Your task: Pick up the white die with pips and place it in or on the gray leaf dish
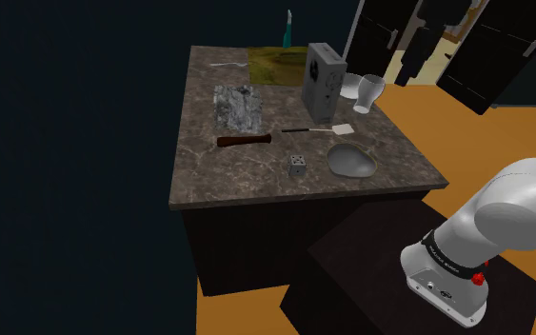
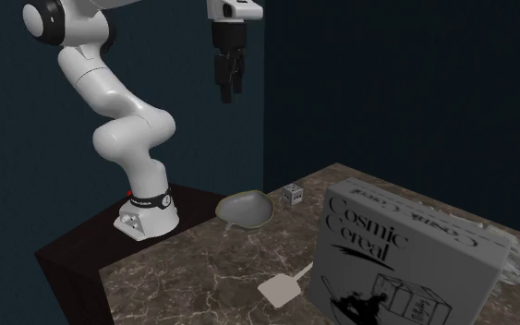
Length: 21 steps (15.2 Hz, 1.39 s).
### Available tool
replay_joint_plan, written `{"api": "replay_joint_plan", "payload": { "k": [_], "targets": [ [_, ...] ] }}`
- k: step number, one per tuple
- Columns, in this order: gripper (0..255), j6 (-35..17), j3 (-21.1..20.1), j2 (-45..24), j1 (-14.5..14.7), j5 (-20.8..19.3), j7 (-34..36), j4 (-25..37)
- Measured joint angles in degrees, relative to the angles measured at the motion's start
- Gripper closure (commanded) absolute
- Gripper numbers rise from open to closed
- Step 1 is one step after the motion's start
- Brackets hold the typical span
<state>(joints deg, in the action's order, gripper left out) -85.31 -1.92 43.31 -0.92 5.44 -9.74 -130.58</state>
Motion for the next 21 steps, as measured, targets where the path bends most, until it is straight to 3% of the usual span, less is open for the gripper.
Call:
{"api": "replay_joint_plan", "payload": {
  "k": [3,12,21],
  "targets": [
    [0,-2.2,-1.0,-0.4,0.0,0.5,1.3,-1.7],
    [0,-19.2,-8.0,-6.9,0.2,3.5,9.6,-11.2],
    [0,-38.1,-15.6,-22.2,-0.6,3.7,19.6,-13.8]
  ]
}}
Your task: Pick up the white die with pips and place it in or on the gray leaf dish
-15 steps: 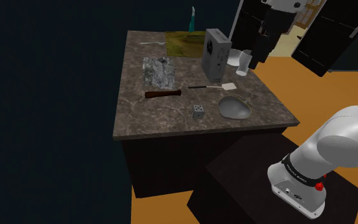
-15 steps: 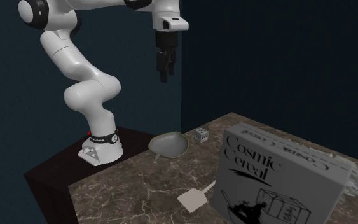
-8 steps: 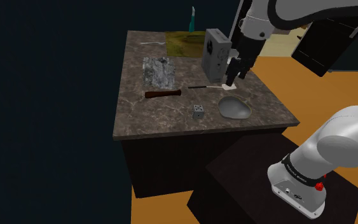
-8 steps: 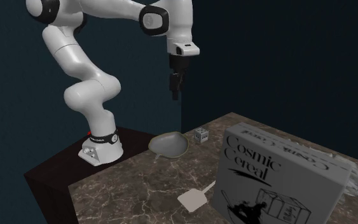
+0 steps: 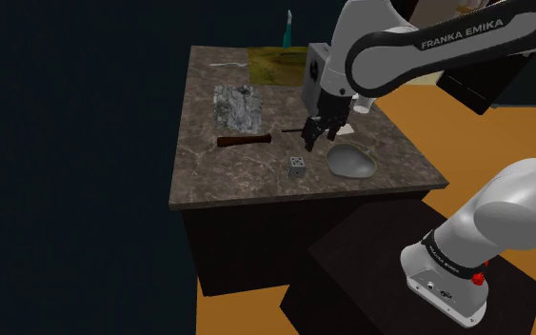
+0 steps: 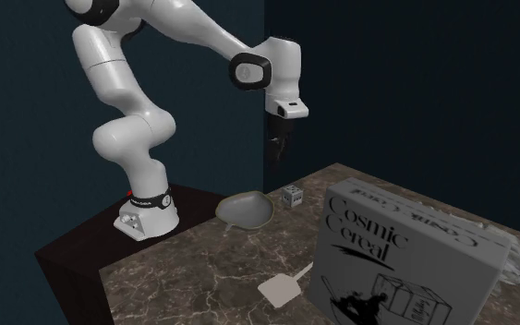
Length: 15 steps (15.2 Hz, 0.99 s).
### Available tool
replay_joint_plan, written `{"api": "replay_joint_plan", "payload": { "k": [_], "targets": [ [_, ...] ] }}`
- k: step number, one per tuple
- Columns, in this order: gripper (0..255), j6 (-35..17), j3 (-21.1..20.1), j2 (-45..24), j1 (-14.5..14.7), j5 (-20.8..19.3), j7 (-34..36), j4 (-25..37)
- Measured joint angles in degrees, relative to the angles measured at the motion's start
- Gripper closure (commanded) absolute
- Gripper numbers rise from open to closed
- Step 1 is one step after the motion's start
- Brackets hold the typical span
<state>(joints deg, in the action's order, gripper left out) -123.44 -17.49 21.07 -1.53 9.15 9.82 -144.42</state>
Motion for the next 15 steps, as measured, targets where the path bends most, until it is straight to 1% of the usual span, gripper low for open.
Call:
{"api": "replay_joint_plan", "payload": {
  "k": [3,5,9,13,15],
  "targets": [
    [0,-6.2,-2.4,-6.7,-0.7,-1.6,4.2,0.6],
    [0,-9.9,-3.6,-11.3,-1.2,-3.5,7.3,1.4],
    [0,-13.8,-4.3,-15.6,-1.6,-5.5,9.7,1.8],
    [0,-17.5,-4.5,-18.4,-1.8,-6.9,10.9,0.8],
    [0,-18.4,-4.6,-19.4,-1.8,-7.3,11.2,0.7]
  ]
}}
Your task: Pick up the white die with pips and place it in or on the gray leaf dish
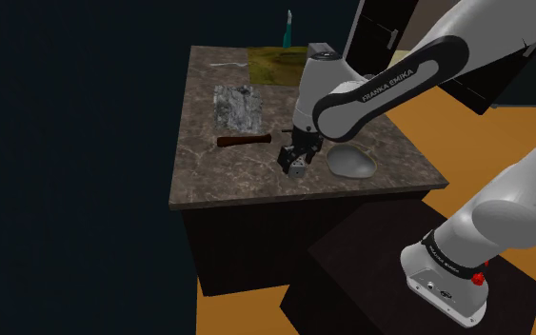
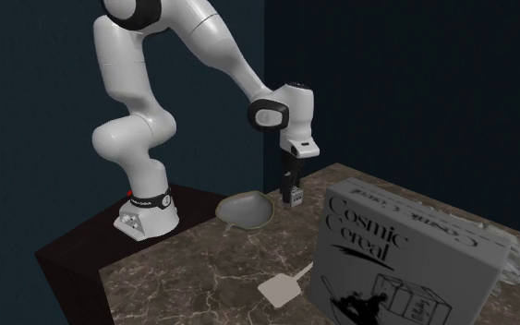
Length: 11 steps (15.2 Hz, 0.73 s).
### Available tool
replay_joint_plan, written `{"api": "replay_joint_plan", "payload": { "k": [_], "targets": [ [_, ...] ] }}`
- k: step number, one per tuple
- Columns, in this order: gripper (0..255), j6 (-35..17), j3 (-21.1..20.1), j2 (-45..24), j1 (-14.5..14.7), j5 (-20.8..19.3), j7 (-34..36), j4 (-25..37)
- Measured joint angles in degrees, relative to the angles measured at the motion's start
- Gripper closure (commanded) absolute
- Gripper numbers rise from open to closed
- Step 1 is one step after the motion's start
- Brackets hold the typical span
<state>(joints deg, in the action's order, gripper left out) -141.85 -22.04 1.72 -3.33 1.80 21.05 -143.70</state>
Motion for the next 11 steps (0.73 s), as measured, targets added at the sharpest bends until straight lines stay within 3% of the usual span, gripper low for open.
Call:
{"api": "replay_joint_plan", "payload": {
  "k": [5,6,11],
  "targets": [
    [0,-0.4,0.0,-0.3,0.0,-0.2,0.1,0.0],
    [255,-0.4,0.0,-0.3,0.0,-0.2,0.1,0.0],
    [255,-0.3,0.0,-0.2,0.0,-0.2,0.1,0.1]
  ]
}}
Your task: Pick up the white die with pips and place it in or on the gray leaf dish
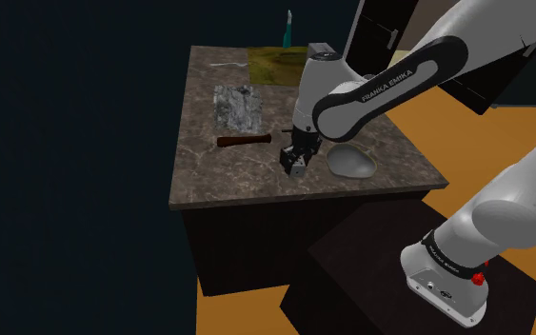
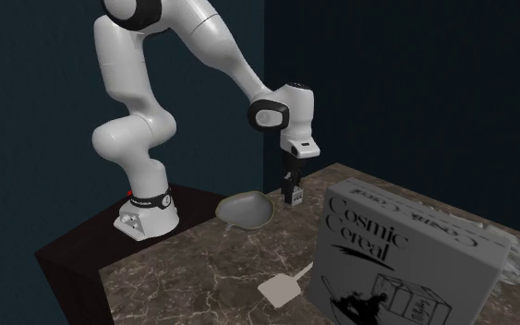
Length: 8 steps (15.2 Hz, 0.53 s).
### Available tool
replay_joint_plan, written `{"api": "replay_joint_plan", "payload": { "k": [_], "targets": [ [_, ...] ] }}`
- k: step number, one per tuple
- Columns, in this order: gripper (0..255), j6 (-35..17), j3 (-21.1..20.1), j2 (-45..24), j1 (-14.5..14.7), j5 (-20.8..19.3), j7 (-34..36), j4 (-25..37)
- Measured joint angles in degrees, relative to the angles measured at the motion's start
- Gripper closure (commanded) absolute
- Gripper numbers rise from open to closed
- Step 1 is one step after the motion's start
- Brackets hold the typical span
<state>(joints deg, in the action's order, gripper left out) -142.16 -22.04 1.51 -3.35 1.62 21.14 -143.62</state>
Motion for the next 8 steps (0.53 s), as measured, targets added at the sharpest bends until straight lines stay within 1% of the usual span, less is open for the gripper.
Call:
{"api": "replay_joint_plan", "payload": {
  "k": [5,8],
  "targets": [
    [255,0.0,0.0,0.0,0.0,0.0,0.0,0.0],
    [255,1.7,0.1,1.4,0.0,0.8,-0.6,0.3]
  ]
}}
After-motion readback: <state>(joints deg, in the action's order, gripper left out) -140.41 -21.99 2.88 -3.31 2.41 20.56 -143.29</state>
